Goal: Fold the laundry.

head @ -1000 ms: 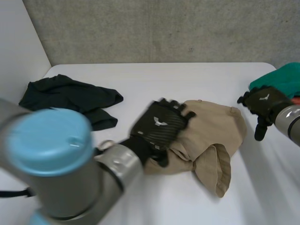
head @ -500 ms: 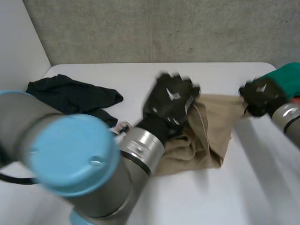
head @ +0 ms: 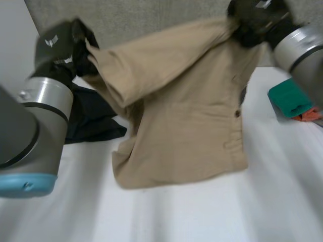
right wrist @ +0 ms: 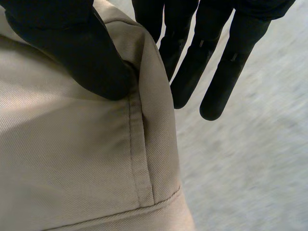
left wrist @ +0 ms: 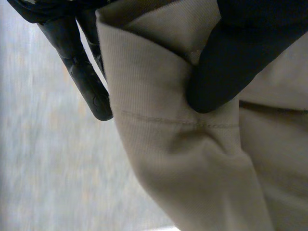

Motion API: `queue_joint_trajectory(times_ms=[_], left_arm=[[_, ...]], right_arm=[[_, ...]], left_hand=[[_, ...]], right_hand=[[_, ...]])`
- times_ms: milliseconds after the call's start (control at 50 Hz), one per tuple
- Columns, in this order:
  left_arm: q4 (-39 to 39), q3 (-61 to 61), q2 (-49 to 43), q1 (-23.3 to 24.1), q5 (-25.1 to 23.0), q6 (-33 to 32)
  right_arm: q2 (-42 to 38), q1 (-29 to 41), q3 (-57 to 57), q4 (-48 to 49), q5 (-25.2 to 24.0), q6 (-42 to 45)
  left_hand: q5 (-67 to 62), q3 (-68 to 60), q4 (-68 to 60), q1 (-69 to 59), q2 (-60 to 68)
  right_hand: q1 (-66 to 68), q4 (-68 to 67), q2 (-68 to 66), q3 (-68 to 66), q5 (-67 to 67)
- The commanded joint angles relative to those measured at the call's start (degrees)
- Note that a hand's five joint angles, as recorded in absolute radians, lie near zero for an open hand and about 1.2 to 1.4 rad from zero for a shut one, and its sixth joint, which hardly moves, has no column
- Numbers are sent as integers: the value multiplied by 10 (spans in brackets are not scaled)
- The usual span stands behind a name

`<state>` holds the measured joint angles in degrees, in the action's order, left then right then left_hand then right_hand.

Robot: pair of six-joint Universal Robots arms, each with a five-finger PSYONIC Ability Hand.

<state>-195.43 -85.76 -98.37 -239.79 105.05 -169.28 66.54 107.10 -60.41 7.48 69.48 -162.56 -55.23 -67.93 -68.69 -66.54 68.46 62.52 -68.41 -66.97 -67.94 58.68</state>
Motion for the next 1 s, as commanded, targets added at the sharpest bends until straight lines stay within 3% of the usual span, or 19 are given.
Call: queue_joint_trajectory(times_ms=[20,80,120,140,160,220,280,360,440,560,640,740,780,900,1000], left_arm=[[53,67,-161,-45,-20,33],[72,130,-242,-65,-15,40],[84,166,-276,-72,-12,47],[99,195,-293,-78,-13,53],[107,207,-294,-81,-13,55],[127,228,-270,-88,-11,54],[124,220,-229,-93,-12,50],[109,169,-151,-96,-25,35],[104,72,-68,-103,-78,-18],[161,-89,17,-103,-165,-89],[186,-175,37,-96,-202,-113],[181,-235,20,-78,-218,-128],[151,-239,-10,-73,-215,-132],[83,-225,-87,-66,-206,-145],[67,-205,-119,-57,-204,-160]], right_arm=[[-162,56,56,48,66,35],[-244,74,101,105,119,42],[-279,79,127,139,154,44],[-293,83,140,156,174,46],[-313,86,159,195,214,55],[-312,86,168,234,255,68],[-275,86,146,249,270,76],[-191,83,76,203,247,79],[-89,70,-22,85,161,103],[2,43,-151,-124,81,191],[20,28,-230,-199,63,246],[18,16,-306,-153,44,276],[7,8,-334,-92,29,274],[-38,14,-367,48,19,274],[-67,19,-359,72,21,271]], left_hand=[[-148,-121,-113,-135,115],[-100,-73,-65,-86,67],[31,58,66,44,-64],[215,242,250,228,-248],[305,332,340,319,-338],[544,571,579,557,-576],[552,579,587,565,-585],[552,579,587,565,-585],[552,579,587,565,-585],[324,351,358,337,-356],[264,291,299,278,-297],[284,311,319,297,-316],[353,380,388,366,-386],[367,394,401,380,-399],[367,394,401,380,-399]], right_hand=[[175,-116,-130,-121,113],[175,-116,-130,-121,113],[-98,157,143,152,-160],[-254,313,299,309,-316],[-388,446,432,442,-449],[-484,543,529,539,-546],[-525,584,570,579,-587],[-525,584,570,579,-587],[-525,584,570,579,-587],[-409,468,454,464,-471],[-334,392,378,388,-395],[-330,389,375,384,-392],[-328,387,373,383,-390],[-325,384,370,379,-387],[-231,290,276,285,-293]])
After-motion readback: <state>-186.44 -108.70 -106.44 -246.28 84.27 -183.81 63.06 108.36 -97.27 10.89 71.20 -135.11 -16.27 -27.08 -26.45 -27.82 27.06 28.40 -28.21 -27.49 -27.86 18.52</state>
